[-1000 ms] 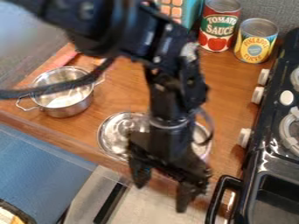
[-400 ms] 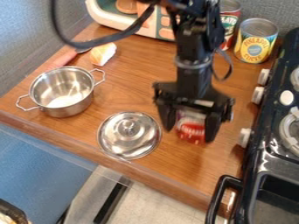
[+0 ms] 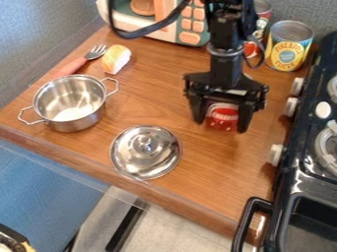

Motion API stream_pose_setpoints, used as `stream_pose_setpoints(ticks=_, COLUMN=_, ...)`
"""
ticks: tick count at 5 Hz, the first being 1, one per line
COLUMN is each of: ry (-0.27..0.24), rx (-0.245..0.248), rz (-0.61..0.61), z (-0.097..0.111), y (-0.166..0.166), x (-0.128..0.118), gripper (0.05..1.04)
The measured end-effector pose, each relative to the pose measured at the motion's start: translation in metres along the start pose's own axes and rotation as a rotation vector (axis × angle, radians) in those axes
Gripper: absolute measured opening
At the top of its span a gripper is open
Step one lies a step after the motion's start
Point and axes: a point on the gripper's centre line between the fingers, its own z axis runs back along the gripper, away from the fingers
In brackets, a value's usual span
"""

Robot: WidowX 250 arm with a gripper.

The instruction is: Move the can to the upper side of the table

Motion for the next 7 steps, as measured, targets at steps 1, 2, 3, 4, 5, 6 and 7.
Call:
stream_pose_setpoints(ticks=1, ry=-0.037, rx=0.015, rz=-0.011, z=-0.003, y=-0.004, x=0.03, gripper=1.001)
stream_pose_setpoints(ticks=2, ry=-0.059, rx=0.016, rz=-0.016, z=-0.004, y=-0.008, x=0.053, gripper=1.001)
stream_pose_setpoints(ticks=3, ry=-0.075, rx=0.022, rz=-0.008, z=-0.002, y=-0.001, x=0.073, gripper=1.001)
stream_pose_setpoints(ticks=4, ry=-0.055, rx=0.036, rz=-0.032, z=0.0, y=0.005, x=0.072, gripper=1.0)
stream_pose_setpoints(ticks=5, ry=-0.101, rx=0.066, rz=-0.049, z=0.032, y=0.018, x=0.07, gripper=1.0)
stream_pose_setpoints(ticks=6, ry=-0.121, rx=0.101, rz=-0.047, z=0.059, y=0.041, x=0.058, gripper=1.0)
stream_pose_setpoints(ticks=7, ry=-0.111, rx=0.127, rz=-0.073, z=0.068, y=0.062, x=0.042, gripper=1.0)
